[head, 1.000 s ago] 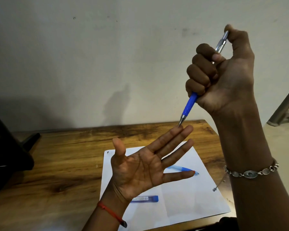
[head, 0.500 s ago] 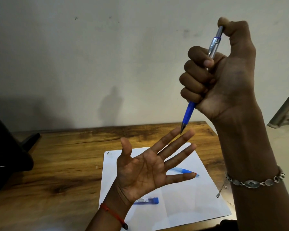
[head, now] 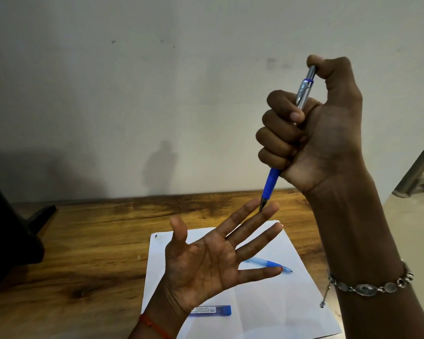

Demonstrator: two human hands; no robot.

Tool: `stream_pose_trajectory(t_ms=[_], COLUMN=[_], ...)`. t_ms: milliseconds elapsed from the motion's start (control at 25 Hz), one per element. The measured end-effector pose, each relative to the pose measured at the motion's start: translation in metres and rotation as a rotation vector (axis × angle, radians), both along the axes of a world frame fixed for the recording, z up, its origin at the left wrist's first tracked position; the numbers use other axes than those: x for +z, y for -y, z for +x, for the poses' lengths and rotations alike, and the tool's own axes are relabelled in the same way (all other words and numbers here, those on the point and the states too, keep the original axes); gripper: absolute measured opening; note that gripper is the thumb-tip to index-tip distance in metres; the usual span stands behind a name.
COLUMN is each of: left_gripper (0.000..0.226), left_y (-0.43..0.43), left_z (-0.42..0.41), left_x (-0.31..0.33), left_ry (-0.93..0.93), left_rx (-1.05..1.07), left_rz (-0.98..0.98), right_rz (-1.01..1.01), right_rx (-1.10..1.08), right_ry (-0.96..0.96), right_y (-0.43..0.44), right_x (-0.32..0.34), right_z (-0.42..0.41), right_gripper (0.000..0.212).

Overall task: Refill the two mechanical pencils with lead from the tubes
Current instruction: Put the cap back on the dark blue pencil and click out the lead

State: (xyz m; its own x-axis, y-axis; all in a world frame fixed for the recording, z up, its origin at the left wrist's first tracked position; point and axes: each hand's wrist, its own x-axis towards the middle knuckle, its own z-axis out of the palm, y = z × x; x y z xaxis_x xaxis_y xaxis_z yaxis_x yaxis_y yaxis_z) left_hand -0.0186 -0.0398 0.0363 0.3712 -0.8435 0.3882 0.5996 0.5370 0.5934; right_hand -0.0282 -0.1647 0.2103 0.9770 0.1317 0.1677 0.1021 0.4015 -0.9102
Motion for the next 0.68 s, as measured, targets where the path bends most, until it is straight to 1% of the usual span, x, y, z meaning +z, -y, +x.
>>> stream_pose_trajectory(t_ms=[280, 680], left_gripper=[0.092, 0.096], left_y=[-0.0021, -0.0024], left_z=[0.0014, 0.0028], left_x=[0.0013, 0.0018], left_ry=[0.011, 0.035], left_rx=[0.009, 0.013], left_rz=[0.0, 0.017], right_rz=[0.013, 0.084], right_rx=[-0.021, -0.063], right_ry=[0.01, 0.025], right_y=[-0.0004, 0.0048], right_x=[-0.0005, -0.0028], right_z=[0.002, 0.0061], right_gripper=[0.055, 0.053])
